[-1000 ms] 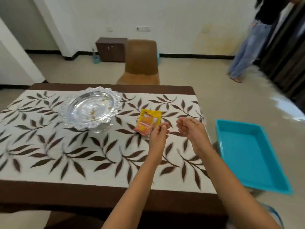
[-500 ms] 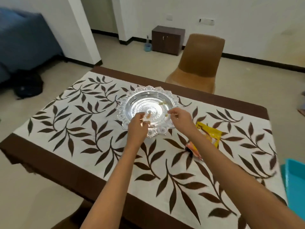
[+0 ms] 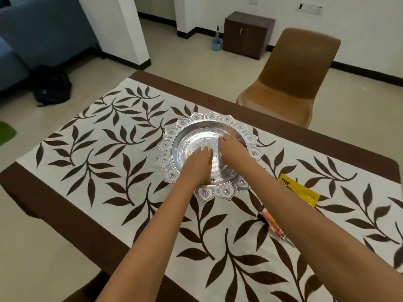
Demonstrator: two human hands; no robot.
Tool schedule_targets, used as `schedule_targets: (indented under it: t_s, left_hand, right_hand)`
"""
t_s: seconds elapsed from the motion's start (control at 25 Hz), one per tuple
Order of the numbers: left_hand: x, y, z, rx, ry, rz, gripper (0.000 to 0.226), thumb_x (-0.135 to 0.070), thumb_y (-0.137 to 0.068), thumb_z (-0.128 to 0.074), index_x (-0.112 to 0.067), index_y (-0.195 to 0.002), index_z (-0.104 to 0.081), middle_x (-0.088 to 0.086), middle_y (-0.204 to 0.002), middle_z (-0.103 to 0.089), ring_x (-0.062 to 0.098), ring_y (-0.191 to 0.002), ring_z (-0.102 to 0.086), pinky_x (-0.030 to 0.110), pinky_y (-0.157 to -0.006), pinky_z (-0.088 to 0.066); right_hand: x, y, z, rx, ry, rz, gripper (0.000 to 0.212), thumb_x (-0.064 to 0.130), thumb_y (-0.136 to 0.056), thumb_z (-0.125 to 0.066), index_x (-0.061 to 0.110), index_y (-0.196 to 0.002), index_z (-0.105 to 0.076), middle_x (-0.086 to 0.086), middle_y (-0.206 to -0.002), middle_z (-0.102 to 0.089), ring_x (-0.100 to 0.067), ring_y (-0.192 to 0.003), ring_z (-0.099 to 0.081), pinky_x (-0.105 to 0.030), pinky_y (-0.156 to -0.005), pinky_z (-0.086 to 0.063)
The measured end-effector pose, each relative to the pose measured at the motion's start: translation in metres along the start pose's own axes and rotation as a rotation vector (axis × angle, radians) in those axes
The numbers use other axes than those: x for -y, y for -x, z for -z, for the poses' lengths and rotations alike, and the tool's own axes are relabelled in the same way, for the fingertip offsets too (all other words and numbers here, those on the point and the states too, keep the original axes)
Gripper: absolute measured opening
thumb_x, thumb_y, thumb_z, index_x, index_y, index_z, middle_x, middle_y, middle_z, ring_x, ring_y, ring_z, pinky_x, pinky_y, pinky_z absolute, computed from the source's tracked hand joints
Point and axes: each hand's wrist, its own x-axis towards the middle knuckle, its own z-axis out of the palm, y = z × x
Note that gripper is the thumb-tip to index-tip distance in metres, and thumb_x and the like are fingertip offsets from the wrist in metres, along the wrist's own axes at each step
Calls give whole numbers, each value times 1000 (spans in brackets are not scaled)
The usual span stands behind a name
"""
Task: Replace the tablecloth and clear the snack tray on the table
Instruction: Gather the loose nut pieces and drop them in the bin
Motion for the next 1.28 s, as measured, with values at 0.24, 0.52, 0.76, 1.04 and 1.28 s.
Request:
schedule_targets:
  t_s: [0.24, 0.52, 0.76, 1.04, 1.28]
  left_hand:
    - [-20, 49, -1, 93, -12, 75, 21, 1, -84, -58, -3, -105, -57, 12, -105, -59, 27, -101, -57, 32, -75, -47]
    - [10, 65, 28, -123, 408, 218, 50, 15, -87, -45, -15, -124, -60, 6, -124, -60, 15, -109, -60, 30, -82, -54]
    - [29, 68, 21, -340, 192, 197, 38, 0, -87, -56, -15, -121, -64, 9, -109, -67, 21, -97, -63, 32, -90, -47]
    - [35, 72, 23, -311, 393, 280, 34, 1, -89, -54, -5, -121, -63, 13, -110, -67, 15, -80, -62, 15, -68, -44]
    - [43, 73, 23, -342, 413, 264, 33, 4, -90, -51, -7, -117, -66, 12, -110, -68, 15, -92, -65, 19, -77, -48]
  right_hand:
    - [47, 59, 2, 195, -14, -194, 41, 11, -89, -60, -2, -126, -46, -18, -130, -40, -30, -119, -41, -35, -91, -44]
    - [36, 53, 33, 181, -275, -182, 38, -2, -89, -53, 0, -126, -49, -15, -126, -50, -29, -119, -50, -31, -92, -42]
    - [77, 61, 9, 281, -154, -357, 66, 11, -88, -61, -6, -141, -26, -29, -142, -30, -42, -131, -32, -49, -103, -38]
    - [125, 67, 11, 234, -225, -175, 43, 10, -94, -49, 0, -135, -40, -25, -132, -38, -39, -122, -37, -40, -102, -41]
    - [123, 63, 14, 150, -362, -25, 36, 8, -94, -51, 2, -130, -47, -21, -127, -44, -33, -118, -44, -34, -88, -44]
